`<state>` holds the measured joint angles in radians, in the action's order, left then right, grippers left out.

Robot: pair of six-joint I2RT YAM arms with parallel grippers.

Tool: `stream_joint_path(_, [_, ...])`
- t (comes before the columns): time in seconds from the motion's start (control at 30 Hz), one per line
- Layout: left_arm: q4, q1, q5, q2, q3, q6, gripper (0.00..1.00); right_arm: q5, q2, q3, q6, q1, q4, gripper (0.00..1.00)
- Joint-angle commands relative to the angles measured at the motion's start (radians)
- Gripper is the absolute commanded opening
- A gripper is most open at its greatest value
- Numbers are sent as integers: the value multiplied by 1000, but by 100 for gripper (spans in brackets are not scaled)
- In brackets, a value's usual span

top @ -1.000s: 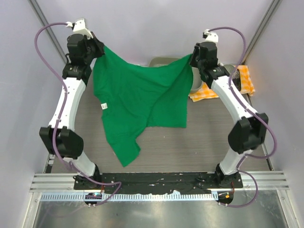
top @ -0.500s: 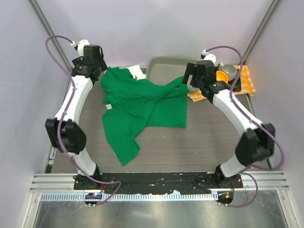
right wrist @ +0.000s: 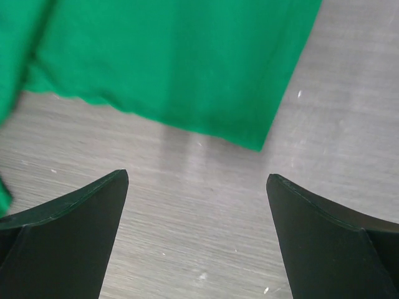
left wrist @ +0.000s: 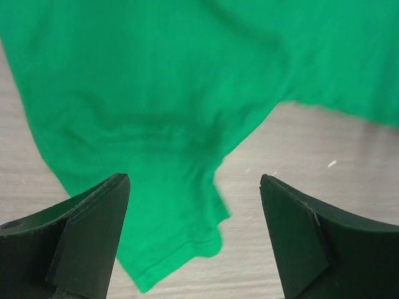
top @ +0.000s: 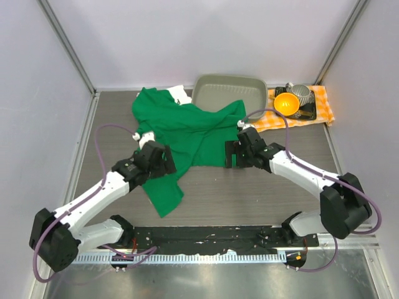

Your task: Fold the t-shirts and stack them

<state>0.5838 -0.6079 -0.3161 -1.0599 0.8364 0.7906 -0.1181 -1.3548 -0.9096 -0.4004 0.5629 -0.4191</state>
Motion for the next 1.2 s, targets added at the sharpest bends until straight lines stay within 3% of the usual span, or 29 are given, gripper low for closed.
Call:
stream_joint_path(0.0, [-194, -20, 78, -18, -83, 78, 90, 41, -38, 37, -49, 3, 135, 100])
stream_joint_path(0.3, [-302, -23, 19, -69, -122, 61, 90, 58, -87, -11, -63, 3, 282, 100])
stream_joint_path(0.63, [-401, -20, -67, -144, -184, 67, 90, 55, -271, -2, -83, 3, 454, 99])
stream_joint_path(0.9, [-447, -18, -72, -199, -249, 79, 90, 41, -231, 106, -86, 3, 425, 99])
stream_joint_path(1.17, [-492, -18, -68, -225, -338, 134, 90, 25, -139, 156, -71, 3, 261, 99])
